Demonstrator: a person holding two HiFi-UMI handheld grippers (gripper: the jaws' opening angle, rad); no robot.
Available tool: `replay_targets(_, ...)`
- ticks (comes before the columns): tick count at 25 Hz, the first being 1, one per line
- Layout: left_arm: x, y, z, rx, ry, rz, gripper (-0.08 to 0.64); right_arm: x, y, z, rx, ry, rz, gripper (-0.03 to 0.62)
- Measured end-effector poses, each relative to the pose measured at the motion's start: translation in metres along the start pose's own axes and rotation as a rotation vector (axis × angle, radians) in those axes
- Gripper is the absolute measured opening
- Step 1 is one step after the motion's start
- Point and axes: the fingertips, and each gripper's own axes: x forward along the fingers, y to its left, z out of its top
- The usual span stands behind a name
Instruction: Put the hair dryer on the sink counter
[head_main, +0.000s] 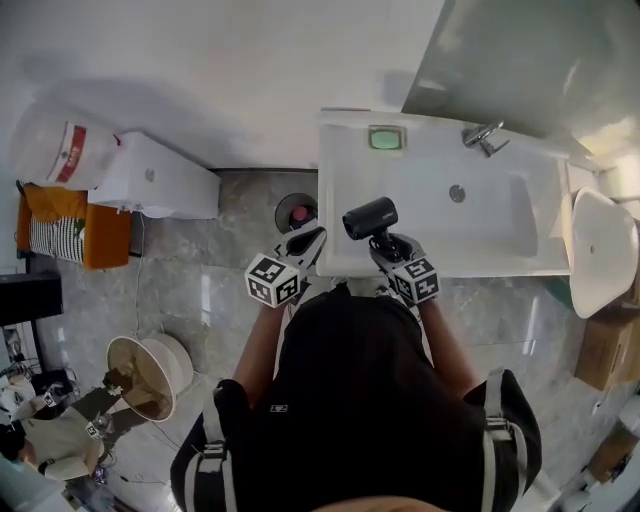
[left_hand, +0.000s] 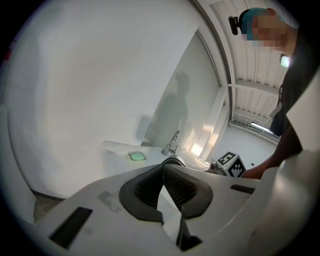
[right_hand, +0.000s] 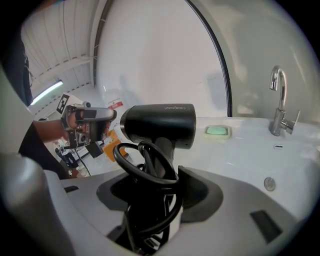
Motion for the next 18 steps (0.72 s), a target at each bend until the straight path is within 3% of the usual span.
replay_targets(18, 0.001, 0.029, -0.001, 0.017, 0.069, -0.056, 0.02, 0.074, -0.016, -0.022, 0.13, 0.067, -0.061, 0.293)
